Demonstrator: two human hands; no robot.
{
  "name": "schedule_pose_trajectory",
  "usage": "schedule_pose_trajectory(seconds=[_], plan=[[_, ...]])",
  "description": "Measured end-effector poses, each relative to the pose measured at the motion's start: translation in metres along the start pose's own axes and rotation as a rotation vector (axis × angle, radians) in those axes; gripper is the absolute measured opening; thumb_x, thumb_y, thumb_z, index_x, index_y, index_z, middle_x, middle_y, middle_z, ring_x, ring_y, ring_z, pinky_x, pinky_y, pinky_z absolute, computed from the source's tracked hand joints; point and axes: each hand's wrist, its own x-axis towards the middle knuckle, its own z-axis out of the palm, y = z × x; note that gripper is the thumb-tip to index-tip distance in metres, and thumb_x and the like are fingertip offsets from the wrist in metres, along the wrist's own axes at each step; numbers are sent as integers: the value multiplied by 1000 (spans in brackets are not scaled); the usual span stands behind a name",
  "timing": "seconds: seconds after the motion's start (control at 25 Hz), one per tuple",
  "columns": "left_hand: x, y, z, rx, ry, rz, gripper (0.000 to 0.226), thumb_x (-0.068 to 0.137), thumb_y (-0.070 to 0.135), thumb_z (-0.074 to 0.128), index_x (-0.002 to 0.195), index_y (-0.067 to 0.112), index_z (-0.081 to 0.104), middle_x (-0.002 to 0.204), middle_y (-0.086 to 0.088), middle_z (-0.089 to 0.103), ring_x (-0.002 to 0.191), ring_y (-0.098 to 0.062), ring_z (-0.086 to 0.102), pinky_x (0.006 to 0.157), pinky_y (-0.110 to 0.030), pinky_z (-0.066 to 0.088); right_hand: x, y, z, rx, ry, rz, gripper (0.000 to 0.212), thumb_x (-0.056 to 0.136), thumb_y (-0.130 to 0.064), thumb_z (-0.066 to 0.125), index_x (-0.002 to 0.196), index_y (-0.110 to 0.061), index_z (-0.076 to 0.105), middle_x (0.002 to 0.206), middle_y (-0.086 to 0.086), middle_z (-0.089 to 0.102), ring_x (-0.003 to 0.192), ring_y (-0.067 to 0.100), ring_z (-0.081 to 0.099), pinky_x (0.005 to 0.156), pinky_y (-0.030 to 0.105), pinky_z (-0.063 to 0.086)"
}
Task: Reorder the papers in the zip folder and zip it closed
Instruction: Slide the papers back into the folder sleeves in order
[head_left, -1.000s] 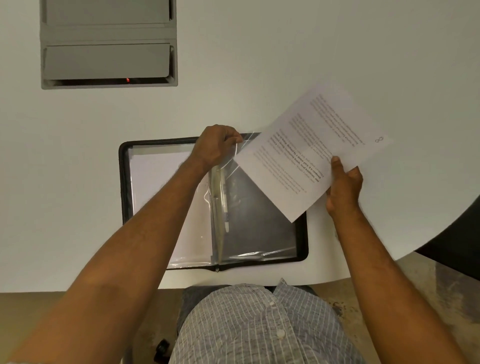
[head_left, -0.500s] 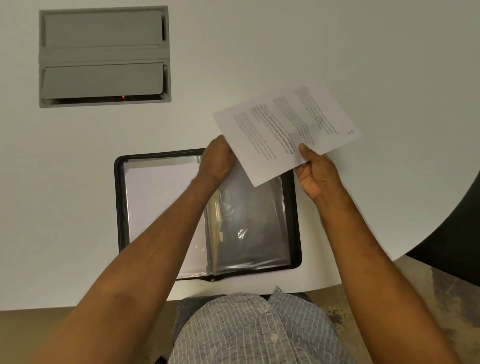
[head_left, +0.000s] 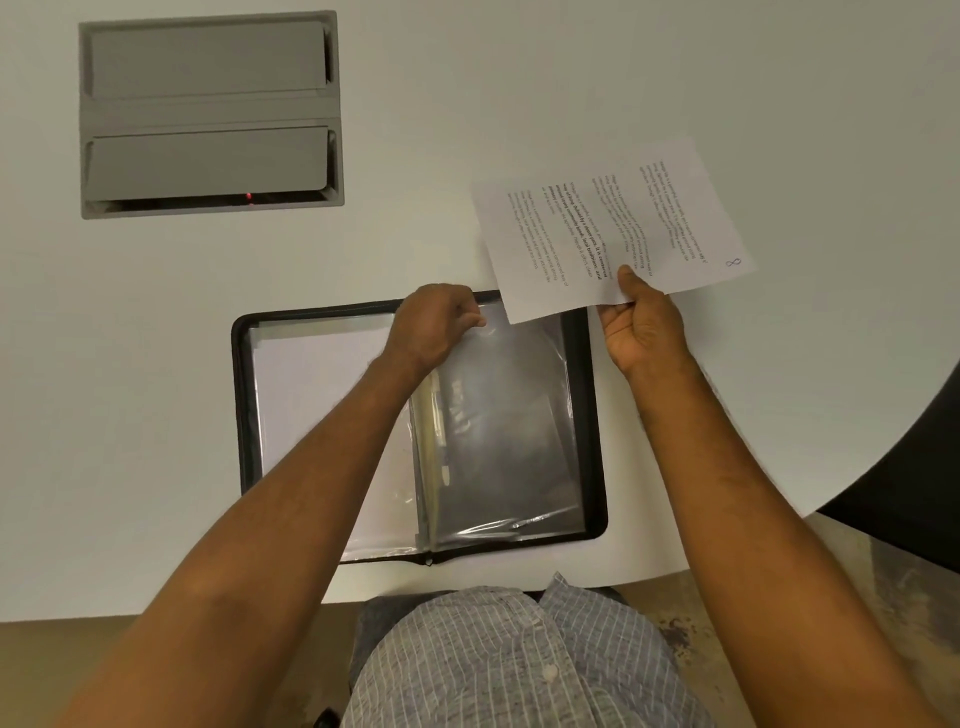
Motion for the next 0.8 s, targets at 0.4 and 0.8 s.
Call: schedule_pose_trajectory(seconds=[0.4, 0.8], plan=[[0, -2, 15, -71, 160, -72, 45, 91, 49, 58, 90, 4, 65, 87, -4, 49, 73, 0, 43, 61, -18, 33, 2, 13, 11, -214, 90, 41, 24, 100, -4, 64, 123, -9, 64, 115, 15, 74, 107, 30, 72, 84, 46, 63], [-2, 13, 20, 50, 322, 61, 10, 93, 25, 71, 87, 16, 70, 92, -2, 66, 86, -19, 57, 74, -35, 47, -2, 3, 8, -419, -3, 219, 14, 98, 1, 63, 109, -8, 65, 103, 15, 75, 100, 29, 75, 84, 38, 63]])
